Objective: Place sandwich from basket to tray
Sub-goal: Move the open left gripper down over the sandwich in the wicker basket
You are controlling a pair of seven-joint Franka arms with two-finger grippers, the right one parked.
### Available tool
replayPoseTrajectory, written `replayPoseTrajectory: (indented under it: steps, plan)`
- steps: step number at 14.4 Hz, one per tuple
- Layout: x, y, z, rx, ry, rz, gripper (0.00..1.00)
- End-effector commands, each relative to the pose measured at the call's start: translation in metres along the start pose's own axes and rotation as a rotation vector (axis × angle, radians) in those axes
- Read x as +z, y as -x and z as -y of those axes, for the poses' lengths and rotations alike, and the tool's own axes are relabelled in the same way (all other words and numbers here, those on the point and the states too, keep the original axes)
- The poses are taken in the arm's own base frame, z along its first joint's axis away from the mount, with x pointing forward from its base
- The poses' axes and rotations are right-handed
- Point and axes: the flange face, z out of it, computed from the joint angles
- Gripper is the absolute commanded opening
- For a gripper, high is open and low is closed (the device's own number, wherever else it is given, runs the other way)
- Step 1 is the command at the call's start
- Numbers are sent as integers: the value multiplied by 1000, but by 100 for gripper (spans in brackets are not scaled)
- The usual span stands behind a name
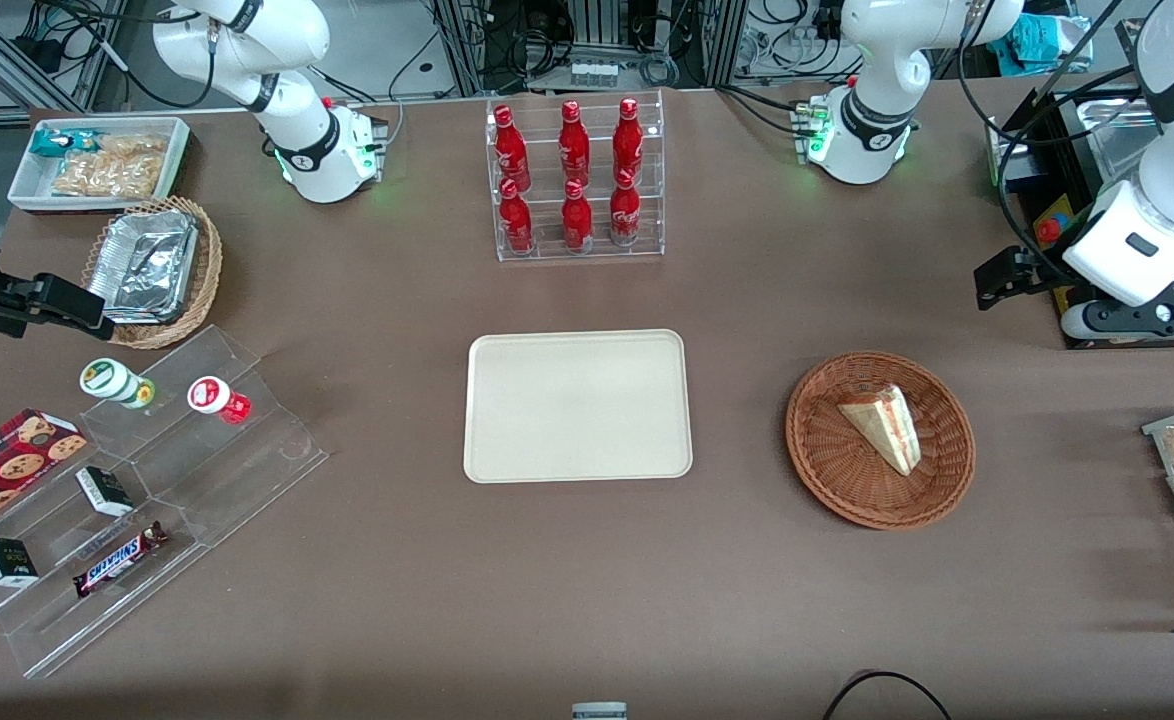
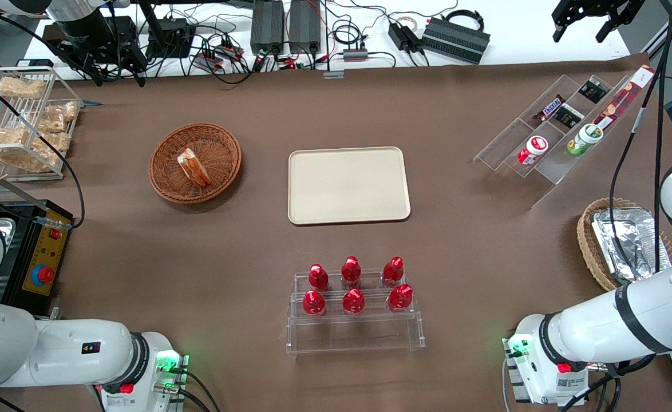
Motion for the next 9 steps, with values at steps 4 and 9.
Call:
replayPoseTrajectory:
  steps: [4,9]
  plan:
    - [34,-13,0,2,-6,69,100]
    - [126,-26,-6,12,-6,106,100]
